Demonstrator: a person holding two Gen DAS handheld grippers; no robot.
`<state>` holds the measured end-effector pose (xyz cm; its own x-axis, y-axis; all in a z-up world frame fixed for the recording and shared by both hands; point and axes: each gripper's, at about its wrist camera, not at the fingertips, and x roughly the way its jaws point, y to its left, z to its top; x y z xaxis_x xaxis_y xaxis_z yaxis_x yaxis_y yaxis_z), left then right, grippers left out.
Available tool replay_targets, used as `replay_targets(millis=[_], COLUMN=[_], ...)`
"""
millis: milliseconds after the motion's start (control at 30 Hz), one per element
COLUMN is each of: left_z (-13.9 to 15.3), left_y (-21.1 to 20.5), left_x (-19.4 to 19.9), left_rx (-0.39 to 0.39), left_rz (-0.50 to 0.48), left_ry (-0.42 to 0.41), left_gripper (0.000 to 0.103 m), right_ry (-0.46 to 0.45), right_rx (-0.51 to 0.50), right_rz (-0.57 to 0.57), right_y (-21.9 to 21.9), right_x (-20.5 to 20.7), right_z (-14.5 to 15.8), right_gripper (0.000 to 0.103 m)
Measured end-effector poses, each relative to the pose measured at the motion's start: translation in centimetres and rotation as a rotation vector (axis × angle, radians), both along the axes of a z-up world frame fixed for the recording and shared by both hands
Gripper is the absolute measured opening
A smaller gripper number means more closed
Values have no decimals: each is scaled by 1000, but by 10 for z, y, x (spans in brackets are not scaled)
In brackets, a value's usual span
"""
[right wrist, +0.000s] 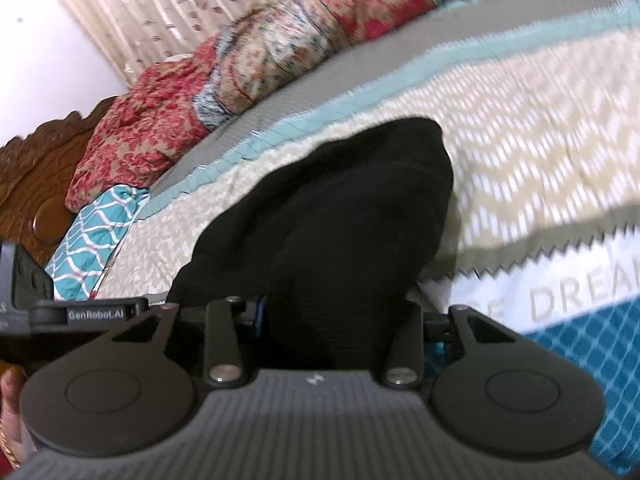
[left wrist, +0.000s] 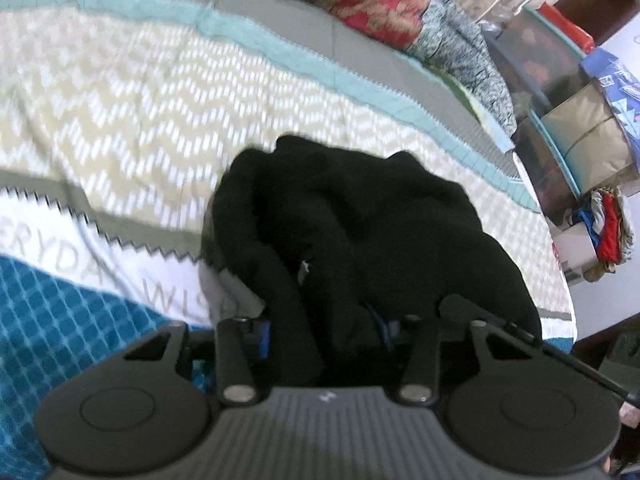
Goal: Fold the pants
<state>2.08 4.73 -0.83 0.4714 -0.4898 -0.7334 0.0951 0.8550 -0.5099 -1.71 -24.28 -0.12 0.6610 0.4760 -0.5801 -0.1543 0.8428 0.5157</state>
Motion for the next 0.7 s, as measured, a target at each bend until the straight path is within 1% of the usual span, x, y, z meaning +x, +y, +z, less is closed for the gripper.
replay_targets(millis=[133, 333, 400, 467, 533, 600, 633, 700], left_z=[24, 54, 61, 66, 66, 57, 49, 28], left_y=[-1, -5, -10, -16, -21, -24, -24, -24], left_x=[2, 24, 32, 36, 39, 39, 41, 41], left_rx=[6, 0, 15, 25, 35, 46, 56, 84], left_rz=[4, 3, -8, -19, -24, -23, -21, -17], left_ry=[-65, -137, -163, -189, -202, -189, -169, -106], left_gripper=[42, 42, 42, 42, 42, 42, 42, 42], right_ry=[-61, -127, -156, -203, -240, -235, -218, -141], right_rx=[1, 17, 3, -25, -58, -78, -82, -85], right_rz=[-2, -19, -20, -19, -11, -6, -3, 2], right_y=[0, -2, -3, -4, -2, 0, -1, 1], right_x=[8, 27, 32, 34, 35, 35, 36, 37], right_z=[12, 31, 38, 46, 50, 44, 38, 19], right_gripper=[43, 42, 42, 42, 42, 42, 42, 42])
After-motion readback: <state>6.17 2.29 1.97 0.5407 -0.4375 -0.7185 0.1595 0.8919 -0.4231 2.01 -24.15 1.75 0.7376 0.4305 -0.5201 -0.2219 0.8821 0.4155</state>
